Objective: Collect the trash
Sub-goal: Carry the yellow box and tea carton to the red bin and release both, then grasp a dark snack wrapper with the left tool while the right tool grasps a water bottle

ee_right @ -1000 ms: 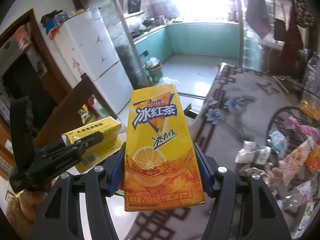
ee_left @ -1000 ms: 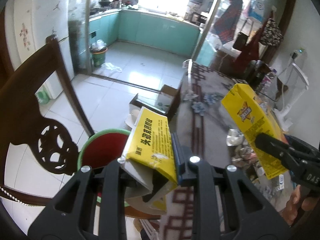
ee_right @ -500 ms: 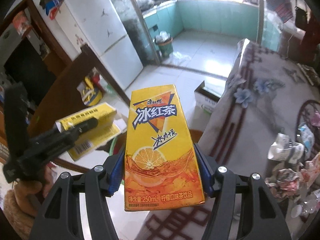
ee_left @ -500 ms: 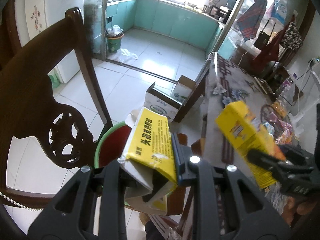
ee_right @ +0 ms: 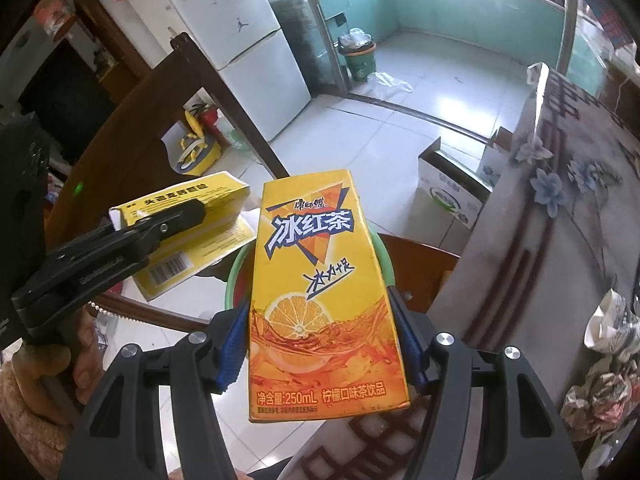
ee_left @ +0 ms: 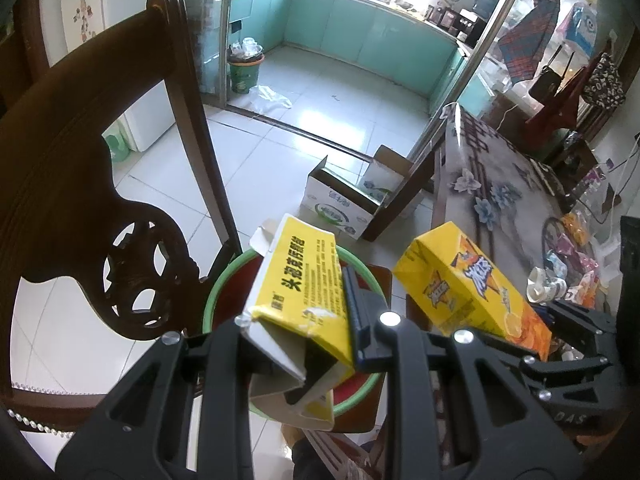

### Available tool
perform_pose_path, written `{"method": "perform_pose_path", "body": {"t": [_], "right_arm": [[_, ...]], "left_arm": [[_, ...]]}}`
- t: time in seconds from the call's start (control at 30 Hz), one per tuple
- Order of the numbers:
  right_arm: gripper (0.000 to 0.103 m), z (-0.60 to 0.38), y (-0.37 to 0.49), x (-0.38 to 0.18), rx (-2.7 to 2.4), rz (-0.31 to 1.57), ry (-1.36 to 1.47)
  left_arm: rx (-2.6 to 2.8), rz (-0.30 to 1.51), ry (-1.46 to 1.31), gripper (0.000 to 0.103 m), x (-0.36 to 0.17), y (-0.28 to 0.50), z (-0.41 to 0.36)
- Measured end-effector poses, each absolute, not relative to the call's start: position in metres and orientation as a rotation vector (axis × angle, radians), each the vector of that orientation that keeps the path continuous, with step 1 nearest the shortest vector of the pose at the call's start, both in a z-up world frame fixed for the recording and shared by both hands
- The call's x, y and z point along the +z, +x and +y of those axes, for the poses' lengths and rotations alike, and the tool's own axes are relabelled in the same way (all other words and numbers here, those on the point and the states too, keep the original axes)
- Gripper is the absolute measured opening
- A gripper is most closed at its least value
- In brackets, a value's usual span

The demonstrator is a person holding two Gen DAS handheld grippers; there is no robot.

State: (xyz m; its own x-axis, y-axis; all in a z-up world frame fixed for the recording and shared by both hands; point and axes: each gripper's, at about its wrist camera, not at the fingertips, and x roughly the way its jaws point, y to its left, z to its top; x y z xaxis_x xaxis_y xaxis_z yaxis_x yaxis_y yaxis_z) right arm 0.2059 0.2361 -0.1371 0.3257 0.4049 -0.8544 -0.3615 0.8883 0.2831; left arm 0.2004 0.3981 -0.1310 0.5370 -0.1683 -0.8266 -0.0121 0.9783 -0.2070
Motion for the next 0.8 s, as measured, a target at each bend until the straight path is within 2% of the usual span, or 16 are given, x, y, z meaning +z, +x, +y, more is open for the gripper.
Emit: {"method": "perform_pose_path", "body": {"t": [0.07,0.1,0.13,0.17,0.5,0.8], "right_arm": [[0.062,0.237,0.207,-0.137,0.516,1.126,0.057],[0.071,0.237,0.209,-0.137,0.522,1.126,0.068],[0.078,0.234,0.208,-0.137,0.523,1.127,0.075],[0.079,0.233,0.208,-0.135,0.521,1.117,0.088],[0.079,0.203,0.189,-0.108,0.478,1.047,0.093],[0.079,0.132,0.147,-0.088,0.344,0.984,0.135]], "left_arm": [[-0.091,1.004,-0.198,0.025,-0.132,0.203,0.397],[-0.081,1.007,-0.201,0.035,-0.133,0.204,0.398],[-0.073,1.008,-0.205,0.062,-0.133,0.205,0.399],[-0.063,0.996,-0.222,0.070,-0.131,0.204,0.401],[-0.058,0.947,-0.230,0.072,-0.112,0.188,0.397],[-0.154,0.937,-0.171,0.072,-0.099,0.167,0.342]]}}
